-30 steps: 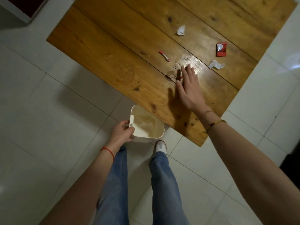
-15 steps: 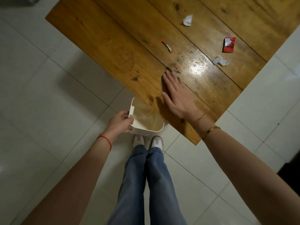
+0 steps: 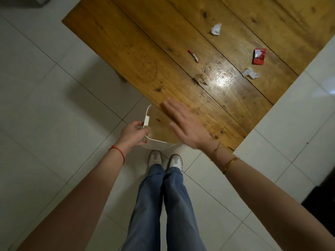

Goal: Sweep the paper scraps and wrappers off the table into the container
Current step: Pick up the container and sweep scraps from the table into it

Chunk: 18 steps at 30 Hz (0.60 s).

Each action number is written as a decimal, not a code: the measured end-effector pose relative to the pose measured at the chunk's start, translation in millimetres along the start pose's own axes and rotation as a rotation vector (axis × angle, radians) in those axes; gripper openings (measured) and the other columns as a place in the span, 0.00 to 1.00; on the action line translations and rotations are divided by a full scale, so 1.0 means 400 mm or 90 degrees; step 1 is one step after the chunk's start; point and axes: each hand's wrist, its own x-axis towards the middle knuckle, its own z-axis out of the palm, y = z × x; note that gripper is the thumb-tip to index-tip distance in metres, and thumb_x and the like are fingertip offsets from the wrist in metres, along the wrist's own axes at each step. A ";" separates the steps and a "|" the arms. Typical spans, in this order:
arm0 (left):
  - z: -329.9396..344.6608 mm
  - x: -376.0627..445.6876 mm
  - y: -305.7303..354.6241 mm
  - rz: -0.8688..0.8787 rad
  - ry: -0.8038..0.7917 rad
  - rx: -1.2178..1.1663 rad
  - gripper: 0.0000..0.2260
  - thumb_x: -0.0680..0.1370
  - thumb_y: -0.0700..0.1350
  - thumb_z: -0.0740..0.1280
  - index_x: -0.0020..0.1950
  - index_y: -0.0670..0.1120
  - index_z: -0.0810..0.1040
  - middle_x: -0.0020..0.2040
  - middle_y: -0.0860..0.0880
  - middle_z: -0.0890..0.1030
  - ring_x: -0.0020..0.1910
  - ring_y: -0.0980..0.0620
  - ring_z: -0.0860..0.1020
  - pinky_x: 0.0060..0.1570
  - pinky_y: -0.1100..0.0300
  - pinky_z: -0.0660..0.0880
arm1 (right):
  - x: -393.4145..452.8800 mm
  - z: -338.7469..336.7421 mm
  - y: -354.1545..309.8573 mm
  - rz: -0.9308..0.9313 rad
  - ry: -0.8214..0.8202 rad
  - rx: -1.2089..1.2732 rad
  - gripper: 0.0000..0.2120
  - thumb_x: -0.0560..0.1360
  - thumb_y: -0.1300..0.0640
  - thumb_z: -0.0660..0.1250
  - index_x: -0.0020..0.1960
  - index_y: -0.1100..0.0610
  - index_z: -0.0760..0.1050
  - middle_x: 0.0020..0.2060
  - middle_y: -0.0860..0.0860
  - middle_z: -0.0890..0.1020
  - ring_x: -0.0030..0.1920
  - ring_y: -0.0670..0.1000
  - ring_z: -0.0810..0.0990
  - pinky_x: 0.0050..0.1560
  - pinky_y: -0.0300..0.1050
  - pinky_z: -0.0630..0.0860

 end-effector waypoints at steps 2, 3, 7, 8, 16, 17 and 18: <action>-0.002 0.002 0.004 0.001 -0.006 0.010 0.22 0.75 0.38 0.66 0.69 0.45 0.72 0.45 0.47 0.79 0.41 0.50 0.80 0.53 0.50 0.81 | 0.044 -0.047 0.039 0.099 0.073 -0.010 0.28 0.83 0.46 0.48 0.80 0.54 0.50 0.80 0.52 0.52 0.80 0.50 0.48 0.79 0.53 0.45; -0.004 0.003 0.007 0.004 -0.007 0.013 0.22 0.75 0.37 0.66 0.69 0.44 0.72 0.45 0.48 0.79 0.41 0.50 0.80 0.53 0.50 0.81 | 0.069 -0.071 0.063 0.140 0.097 -0.013 0.28 0.83 0.46 0.48 0.80 0.53 0.50 0.80 0.52 0.51 0.80 0.50 0.46 0.79 0.52 0.44; -0.005 0.013 0.011 0.011 -0.012 0.014 0.21 0.73 0.37 0.66 0.67 0.45 0.73 0.48 0.48 0.80 0.43 0.50 0.81 0.53 0.50 0.82 | 0.168 -0.139 0.165 0.237 0.100 -0.050 0.28 0.84 0.43 0.46 0.81 0.52 0.47 0.80 0.51 0.48 0.80 0.52 0.43 0.79 0.53 0.42; -0.006 0.017 0.011 0.014 -0.013 0.013 0.21 0.73 0.37 0.66 0.67 0.45 0.73 0.47 0.49 0.80 0.44 0.50 0.81 0.53 0.50 0.82 | 0.187 -0.149 0.185 0.244 0.091 -0.060 0.29 0.83 0.43 0.46 0.81 0.52 0.46 0.80 0.51 0.48 0.80 0.52 0.43 0.79 0.53 0.41; -0.014 0.038 0.003 0.019 -0.022 -0.004 0.19 0.72 0.37 0.66 0.64 0.46 0.75 0.58 0.44 0.82 0.47 0.50 0.82 0.50 0.51 0.83 | 0.228 -0.131 0.155 0.187 0.049 -0.098 0.30 0.83 0.42 0.43 0.80 0.55 0.47 0.80 0.51 0.50 0.80 0.51 0.44 0.79 0.53 0.42; -0.017 0.038 0.002 0.017 -0.021 -0.007 0.19 0.72 0.37 0.65 0.64 0.46 0.75 0.58 0.43 0.82 0.47 0.50 0.82 0.50 0.50 0.83 | 0.214 -0.117 0.138 0.163 0.031 -0.105 0.30 0.83 0.41 0.42 0.80 0.54 0.47 0.80 0.51 0.50 0.80 0.50 0.44 0.79 0.54 0.43; -0.019 0.037 0.001 0.015 -0.020 -0.009 0.20 0.72 0.37 0.65 0.64 0.45 0.75 0.58 0.43 0.82 0.48 0.49 0.82 0.50 0.51 0.83 | 0.198 -0.102 0.122 0.138 0.011 -0.108 0.30 0.83 0.41 0.42 0.80 0.55 0.47 0.80 0.51 0.50 0.80 0.50 0.44 0.79 0.55 0.44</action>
